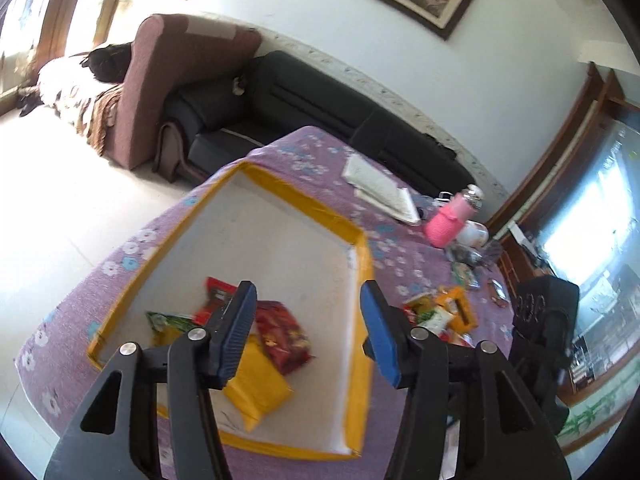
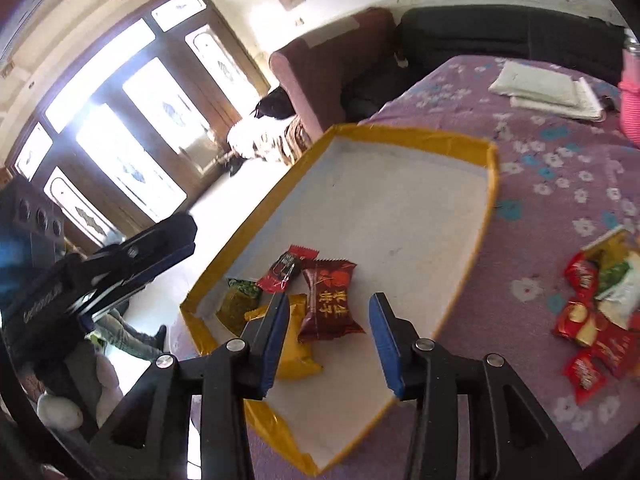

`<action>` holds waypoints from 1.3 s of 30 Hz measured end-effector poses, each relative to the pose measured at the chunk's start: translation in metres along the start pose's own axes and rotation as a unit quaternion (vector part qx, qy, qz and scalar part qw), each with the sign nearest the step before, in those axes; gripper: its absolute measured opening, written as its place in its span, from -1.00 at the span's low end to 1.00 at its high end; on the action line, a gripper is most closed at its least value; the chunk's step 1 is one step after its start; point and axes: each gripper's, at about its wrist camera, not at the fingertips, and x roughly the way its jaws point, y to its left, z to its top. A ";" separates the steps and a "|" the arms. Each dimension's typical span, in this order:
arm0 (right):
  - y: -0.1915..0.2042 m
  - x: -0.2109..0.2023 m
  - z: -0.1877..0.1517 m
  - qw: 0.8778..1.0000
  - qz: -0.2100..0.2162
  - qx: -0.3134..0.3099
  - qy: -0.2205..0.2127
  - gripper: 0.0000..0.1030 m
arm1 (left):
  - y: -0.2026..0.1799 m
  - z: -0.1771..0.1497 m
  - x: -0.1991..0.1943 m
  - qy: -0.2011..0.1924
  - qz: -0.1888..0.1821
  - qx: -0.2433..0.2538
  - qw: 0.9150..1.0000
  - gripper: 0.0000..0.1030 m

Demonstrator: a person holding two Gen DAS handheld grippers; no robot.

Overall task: Organize snacks
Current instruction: 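Release both candies into the white tray, then grasp the orange cracker pack with the right gripper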

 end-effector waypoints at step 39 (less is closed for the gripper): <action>-0.231 -0.128 -0.068 0.990 -0.075 0.120 -0.003 0.07 | -0.126 -0.065 0.091 0.119 -0.057 0.081 0.988 0.15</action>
